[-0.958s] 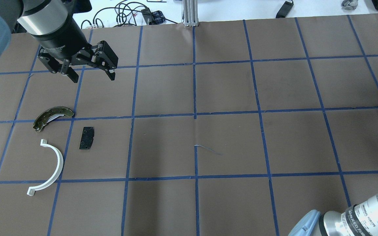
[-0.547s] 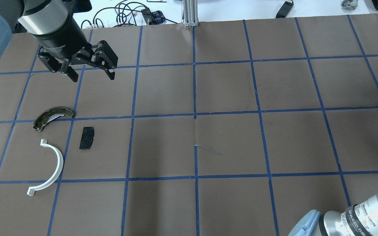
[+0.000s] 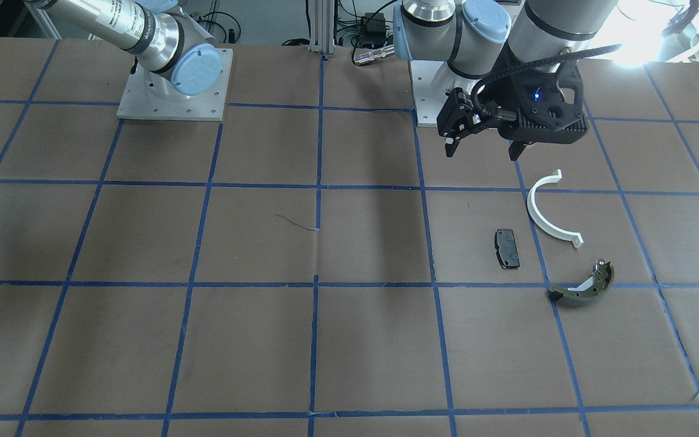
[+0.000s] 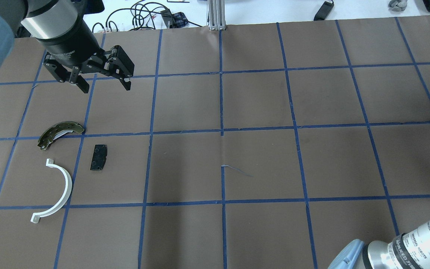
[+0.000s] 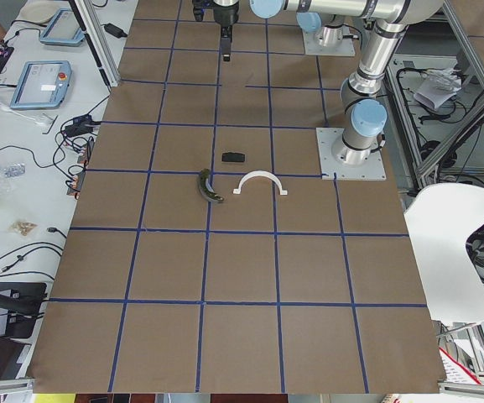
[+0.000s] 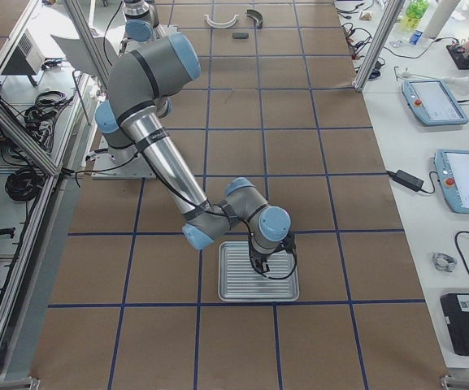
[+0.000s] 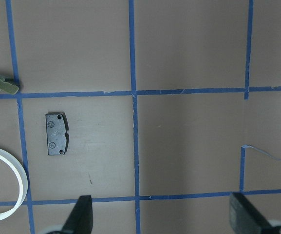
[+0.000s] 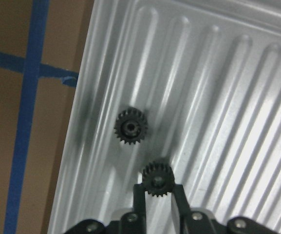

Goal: Place bearing gear from tray to pile

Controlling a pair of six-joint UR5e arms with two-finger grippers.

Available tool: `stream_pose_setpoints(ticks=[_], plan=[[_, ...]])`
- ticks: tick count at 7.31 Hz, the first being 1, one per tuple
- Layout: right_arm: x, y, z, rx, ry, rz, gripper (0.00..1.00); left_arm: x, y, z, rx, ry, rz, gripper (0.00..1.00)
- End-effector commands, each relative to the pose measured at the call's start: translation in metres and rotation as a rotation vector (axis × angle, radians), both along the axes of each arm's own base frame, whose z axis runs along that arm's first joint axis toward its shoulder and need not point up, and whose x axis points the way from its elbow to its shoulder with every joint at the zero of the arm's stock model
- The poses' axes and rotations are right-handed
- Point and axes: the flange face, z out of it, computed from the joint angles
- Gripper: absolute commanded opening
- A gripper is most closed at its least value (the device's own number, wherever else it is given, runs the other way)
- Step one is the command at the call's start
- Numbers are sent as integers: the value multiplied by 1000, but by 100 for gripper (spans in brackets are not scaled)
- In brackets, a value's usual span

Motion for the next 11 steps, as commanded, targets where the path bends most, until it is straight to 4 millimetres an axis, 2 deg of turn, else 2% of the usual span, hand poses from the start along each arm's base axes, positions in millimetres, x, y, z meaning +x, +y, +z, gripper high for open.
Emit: stream_pose_setpoints(ticks=[1, 3, 4, 6, 8, 9, 10, 11], plan=[[11, -1, 45, -31, 47, 0, 0, 1, 0, 3, -10, 0, 1, 100], [70, -27, 81, -13, 62, -2, 0, 1, 0, 1, -10, 0, -2, 100], [126, -51, 97, 0, 52, -28, 0, 1, 0, 1, -10, 2, -2, 100], [254, -93, 105, 15, 34, -93, 0, 1, 0, 1, -10, 2, -2, 100], [391, -109, 109, -2, 38, -192, 0, 1, 0, 2, -12, 2, -3, 100], [460, -109, 105, -3, 31, -271, 0, 0, 0, 1, -10, 6, -3, 100], [545, -103, 103, -16, 45, -312, 0, -2, 1, 2, -12, 8, -5, 100], [621, -89, 99, -20, 53, -379, 0, -1, 1, 1, -10, 8, -5, 100]])
